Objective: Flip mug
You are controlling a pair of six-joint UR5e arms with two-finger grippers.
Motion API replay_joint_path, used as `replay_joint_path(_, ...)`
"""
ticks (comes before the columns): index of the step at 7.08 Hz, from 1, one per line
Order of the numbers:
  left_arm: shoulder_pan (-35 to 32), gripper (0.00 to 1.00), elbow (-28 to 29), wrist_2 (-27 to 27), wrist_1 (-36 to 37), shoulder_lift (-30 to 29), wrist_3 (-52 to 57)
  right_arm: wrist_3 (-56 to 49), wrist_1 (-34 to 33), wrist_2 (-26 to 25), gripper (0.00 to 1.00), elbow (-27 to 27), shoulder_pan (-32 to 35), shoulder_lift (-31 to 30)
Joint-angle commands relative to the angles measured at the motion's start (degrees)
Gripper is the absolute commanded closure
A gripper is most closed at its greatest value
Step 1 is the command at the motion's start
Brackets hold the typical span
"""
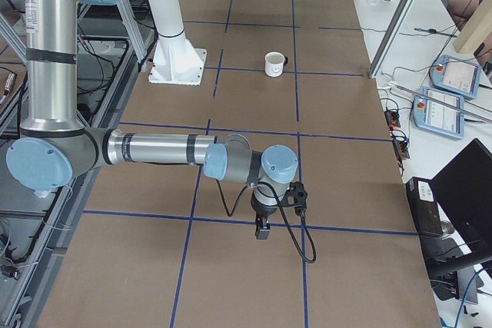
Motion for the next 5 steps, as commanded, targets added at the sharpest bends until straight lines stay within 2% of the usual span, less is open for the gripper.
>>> replay_joint_path(1, 0.02, 0.0, 0.09, 0.02, -0.66, 0.82, -0.15, 0.0, 0.0, 0.0, 0.0, 0.04, 0.0, 0.0)
replay_joint_path(5, 0.02, 0.0, 0.96, -0.07, -1.89, 0.39, -0.15, 0.0, 0.0, 0.0, 0.0, 0.04, 0.0, 0.0)
